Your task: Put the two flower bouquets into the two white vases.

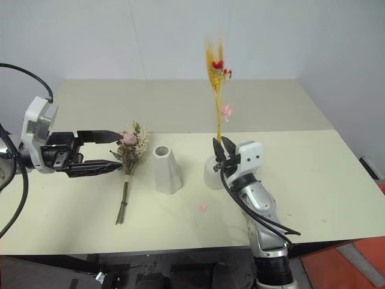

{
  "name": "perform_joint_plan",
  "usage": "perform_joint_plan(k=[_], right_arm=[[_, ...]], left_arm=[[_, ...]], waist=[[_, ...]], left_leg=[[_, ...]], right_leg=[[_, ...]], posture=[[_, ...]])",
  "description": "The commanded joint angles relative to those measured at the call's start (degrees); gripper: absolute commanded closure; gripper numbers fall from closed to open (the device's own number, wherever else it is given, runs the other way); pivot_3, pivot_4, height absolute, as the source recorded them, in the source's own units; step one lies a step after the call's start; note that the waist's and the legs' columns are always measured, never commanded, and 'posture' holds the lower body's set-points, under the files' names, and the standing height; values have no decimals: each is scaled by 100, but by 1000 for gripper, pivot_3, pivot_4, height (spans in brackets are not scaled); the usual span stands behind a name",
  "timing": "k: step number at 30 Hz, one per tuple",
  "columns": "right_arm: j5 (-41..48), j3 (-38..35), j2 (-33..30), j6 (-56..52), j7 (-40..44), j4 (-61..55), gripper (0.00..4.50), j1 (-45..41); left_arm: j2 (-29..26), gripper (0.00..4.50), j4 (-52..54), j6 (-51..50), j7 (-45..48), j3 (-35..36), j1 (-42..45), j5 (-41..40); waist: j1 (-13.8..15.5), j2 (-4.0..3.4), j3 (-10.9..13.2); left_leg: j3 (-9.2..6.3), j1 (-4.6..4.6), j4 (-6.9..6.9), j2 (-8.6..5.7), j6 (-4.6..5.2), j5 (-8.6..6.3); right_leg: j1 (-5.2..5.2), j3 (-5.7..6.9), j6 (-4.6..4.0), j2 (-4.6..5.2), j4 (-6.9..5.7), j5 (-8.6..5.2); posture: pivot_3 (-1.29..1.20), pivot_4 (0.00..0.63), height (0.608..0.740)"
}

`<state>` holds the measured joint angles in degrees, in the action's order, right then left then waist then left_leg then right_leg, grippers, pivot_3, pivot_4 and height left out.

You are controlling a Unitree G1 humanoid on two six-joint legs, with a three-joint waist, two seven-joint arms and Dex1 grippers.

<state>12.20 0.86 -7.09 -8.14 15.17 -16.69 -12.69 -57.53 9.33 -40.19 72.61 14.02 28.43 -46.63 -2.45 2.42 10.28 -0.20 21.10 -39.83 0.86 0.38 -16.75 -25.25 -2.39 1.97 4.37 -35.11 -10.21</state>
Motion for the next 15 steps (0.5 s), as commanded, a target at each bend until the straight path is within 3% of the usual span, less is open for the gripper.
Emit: perform_joint_plan(k=[1, 6, 15], right_arm=[[200, -165, -228, 69, 207, -625, 1745, 243], [499, -460, -778, -158, 554, -1022, 14, 557], [1933, -1189, -2755, -1492, 2111, -1546, 14, 732]], left_arm=[[-141, 0, 215, -62, -114, 413, -145, -107], [-119, 0, 372, -165, -359, 676, -524, -193], [-238, 0, 576, -459, -880, 922, -1097, -69]], waist=[[-3, 0, 0], [-6, -1, 1], [15, 0, 1]], left_leg=[[0, 0, 0, 0, 0, 0], [1, -4, 0, 2, 0, 0], [2, -5, -1, 2, 0, 0]], right_leg=[[0, -1, 0, 0, 1, 0], [1, -1, 1, -1, -3, -1], [5, -1, 0, 0, 2, -2]], posture=[[0, 150, 740], [0, 150, 740], [0, 150, 740]])
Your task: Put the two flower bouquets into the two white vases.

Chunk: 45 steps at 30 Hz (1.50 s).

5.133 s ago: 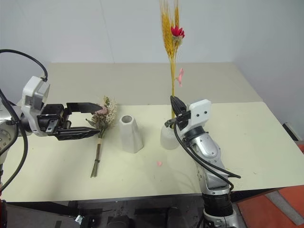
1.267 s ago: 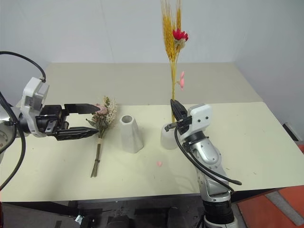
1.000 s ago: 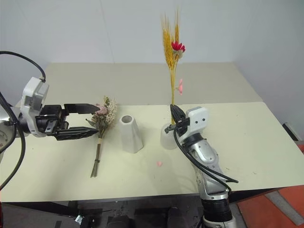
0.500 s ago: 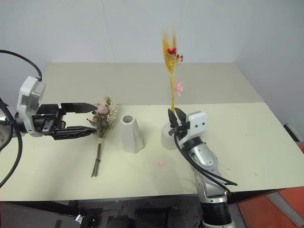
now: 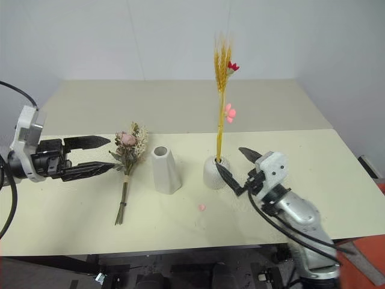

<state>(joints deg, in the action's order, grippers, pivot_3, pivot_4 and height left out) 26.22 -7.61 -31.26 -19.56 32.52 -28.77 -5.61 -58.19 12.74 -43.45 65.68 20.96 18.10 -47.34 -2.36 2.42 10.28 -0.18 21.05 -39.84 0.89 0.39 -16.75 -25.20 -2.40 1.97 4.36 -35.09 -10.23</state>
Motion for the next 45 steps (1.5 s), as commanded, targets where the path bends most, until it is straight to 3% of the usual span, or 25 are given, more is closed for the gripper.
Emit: perform_joint_plan(k=[1, 5, 8, 10, 15, 19, 24, 34, 40, 45], right_arm=[[670, -428, -493, -468, 489, -388, 14, 50], [1390, -875, -1285, -1110, 987, -529, 14, 57], [1660, -1019, -1627, -1310, 1220, -618, 14, 64], [1906, -1118, -1849, -1445, 1434, -661, 14, 32], [2241, -1266, -2302, -1593, 1910, -612, 14, -71], [2323, -1351, -2435, -1602, 2020, -572, 14, -175], [2353, -1418, -2485, -1632, 1969, -602, 0, -256], [2360, -1502, -2420, -1677, 1902, -680, 0, -183], [2356, -1463, -2414, -1654, 1981, -549, 0, -248], [2341, -1442, -2445, -1663, 2115, -326, 0, -318]], left_arm=[[-218, 0, 283, -201, -260, 241, -129, 27], [-576, 0, 456, -678, -770, -40, -225, 334], [-986, 0, 575, -1454, -1284, -845, 124, 704], [-974, 0, 463, -2147, -1694, -1549, 662, 948], [-65, 0, -185, -3438, -2635, -2664, 1998, 1460], [587, 0, -670, -3608, -3142, -3173, 2386, 1966], [1206, 1231, -1356, -3399, -3416, -3479, 2697, 2411], [1275, 4339, -1524, -3057, -3567, -2842, 2656, 2722], [1769, 4376, -1006, -999, -4054, -1169, 2049, 2714], [2294, 4376, -682, -822, -3779, 341, 2870, 1256]], waist=[[10, 0, 0], [22, 1, 0], [28, 1, 0], [60, 1, 0], [162, 3, -1], [161, 6, -1], [154, 7, -1], [165, 7, -1], [165, 7, -1], [235, 9, 0]], left_leg=[[0, -1, 0, 1, 0, 0], [0, -1, 1, 0, 0, 0], [-1, -2, 0, 0, 0, 0], [-2, -3, 0, -1, 0, 0], [-1, 0, -2, -4, 0, 0], [-2, 6, -3, -7, 1, 0], [-2, 6, -8, -7, 1, 0], [-3, 6, -9, -7, 1, 0], [-3, 9, -9, -4, 0, 0], [-5, 13, -21, -6, 0, 0]], right_leg=[[0, 0, 0, -1, -1, 0], [2, 0, 2, -1, 0, -1], [6, 0, 10, -1, 1, -6], [8, 1, 26, -1, 2, -16], [11, 1, 11, -2, 4, -6], [9, 1, 4, 0, 8, -2], [8, 0, 3, 0, 5, 0], [7, 0, 3, 1, 3, 0], [4, 1, 0, 5, 3, 2], [7, 6, 1, 6, 3, 5]], posture=[[0, 150, 740], [0, 150, 740], [0, 150, 740], [0, 150, 740], [0, 150, 740], [0, 150, 740], [0, 150, 740], [0, 150, 740], [0, 150, 740], [0, 150, 740]])
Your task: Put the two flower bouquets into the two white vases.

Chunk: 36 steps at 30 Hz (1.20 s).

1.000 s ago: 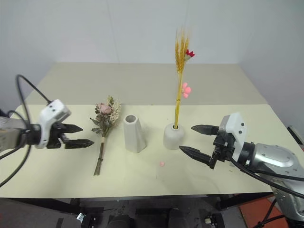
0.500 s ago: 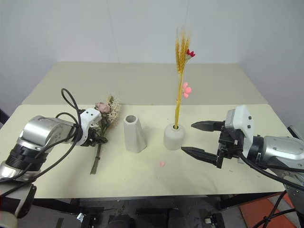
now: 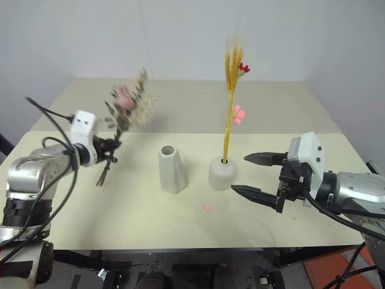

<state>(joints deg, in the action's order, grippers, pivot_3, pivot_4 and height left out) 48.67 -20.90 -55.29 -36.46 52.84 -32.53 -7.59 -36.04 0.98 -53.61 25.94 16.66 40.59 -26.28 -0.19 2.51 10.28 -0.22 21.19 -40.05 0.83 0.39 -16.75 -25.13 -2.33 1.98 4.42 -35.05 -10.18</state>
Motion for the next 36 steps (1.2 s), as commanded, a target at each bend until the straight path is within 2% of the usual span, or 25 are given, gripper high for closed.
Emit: perform_joint_plan(k=[1, 4, 7, 11, 13, 18, 24, 36], right_arm=[[76, -93, -43, 38, 104, 92, 0, -143], [30, -45, -42, 44, 159, 207, 0, -221], [79, -65, -40, -20, 153, 292, 0, -276], [113, -214, -76, -80, 168, 290, 0, -207], [110, -304, -91, -96, 158, 250, 0, -146], [147, -456, -115, -145, 136, 182, 0, -67], [187, -528, -100, -228, 58, 89, 0, -60], [235, -664, -97, -294, -71, 10, 0, 36]], left_arm=[[147, 4376, 540, 117, 291, 969, 798, -1204], [254, 4376, 633, -132, 794, 1304, 1226, -2313], [146, 4376, 623, -198, 1640, 1121, 1240, -2951], [-286, 4376, 630, 224, 3178, 330, 845, -2792], [-326, 4376, 502, 594, 3590, -14, 729, -2506], [78, 4376, -55, 1239, 3793, -366, 978, -2219], [546, 4376, -438, 1525, 3889, -491, 1212, -2230], [977, 4376, -973, 1909, 3979, -708, 1231, -1871]], waist=[[27, 0, 0], [22, 0, 0], [-1, -1, -1], [-52, -2, -1], [-63, -2, -1], [-50, -2, -1], [-50, -2, -1], [-49, -2, -1]], left_leg=[[-1, 3, -2, -1, 0, 0], [1, 0, -1, -4, 0, 0], [4, -5, -1, -5, 0, 0], [4, -14, 0, -3, 0, 0], [5, -13, 0, -3, 0, 0], [4, -8, -2, -3, 0, 0], [3, -5, -2, -4, 0, 0], [3, -5, -3, -3, 0, 0]], right_leg=[[0, 2, 1, 0, 2, 0], [5, -1, 3, 3, 3, 1], [5, -5, 3, 3, 1, 1], [9, -6, 3, -3, -7, 0], [9, -6, 3, -3, -6, 0], [8, -5, 3, -3, 0, 0], [8, -5, 3, -1, 2, 1], [8, -7, 4, -2, 2, 1]], posture=[[0, 150, 740], [0, 150, 740], [0, 150, 740], [0, 150, 740], [0, 150, 740], [0, 150, 740], [0, 150, 740], [0, 150, 740]])
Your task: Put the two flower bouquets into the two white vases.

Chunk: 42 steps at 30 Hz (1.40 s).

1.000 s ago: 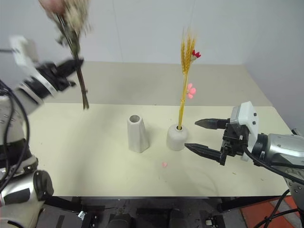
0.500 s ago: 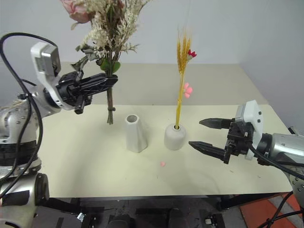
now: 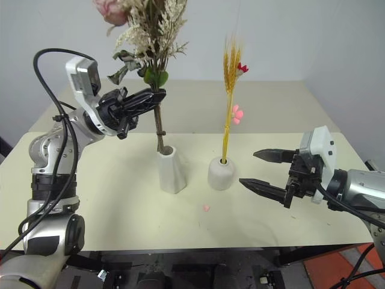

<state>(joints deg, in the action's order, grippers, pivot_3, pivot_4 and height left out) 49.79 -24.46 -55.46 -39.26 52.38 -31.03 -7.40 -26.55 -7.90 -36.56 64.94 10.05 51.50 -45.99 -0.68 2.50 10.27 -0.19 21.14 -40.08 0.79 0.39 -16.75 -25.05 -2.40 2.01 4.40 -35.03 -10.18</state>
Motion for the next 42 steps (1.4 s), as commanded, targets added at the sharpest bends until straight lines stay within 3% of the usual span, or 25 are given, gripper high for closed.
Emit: perform_joint_plan(k=[1, 9, 26, 42], right_arm=[[128, -324, -82, -19, -29, -146, 0, 31], [242, -450, -86, -78, -108, -222, 0, 130], [495, -596, -23, -170, -285, -289, 0, 275], [647, -879, -80, -202, -410, -429, 0, 551]], left_arm=[[64, 4376, -147, 243, 78, -52, 170, 119], [326, 4376, -388, 376, 49, -81, 324, 214], [173, 4376, -564, 3, 289, 47, 573, 49], [377, 4376, -932, 503, 394, -304, 377, 672]], waist=[[1, 0, 0], [-1, 0, 0], [-2, 0, 0], [1, 0, 0]], left_leg=[[0, -1, 0, 0, 0, 0], [0, -2, 0, 0, 0, 0], [-1, -1, 0, 0, 0, 0], [-1, 0, -1, 0, 0, 0]], right_leg=[[0, 0, 0, 0, 0, 0], [3, 0, 0, 0, 1, 0], [3, 0, 1, -1, 2, 0], [3, 1, 1, 0, 2, 0]], posture=[[0, 150, 740], [0, 150, 740], [0, 150, 740], [0, 150, 740]])
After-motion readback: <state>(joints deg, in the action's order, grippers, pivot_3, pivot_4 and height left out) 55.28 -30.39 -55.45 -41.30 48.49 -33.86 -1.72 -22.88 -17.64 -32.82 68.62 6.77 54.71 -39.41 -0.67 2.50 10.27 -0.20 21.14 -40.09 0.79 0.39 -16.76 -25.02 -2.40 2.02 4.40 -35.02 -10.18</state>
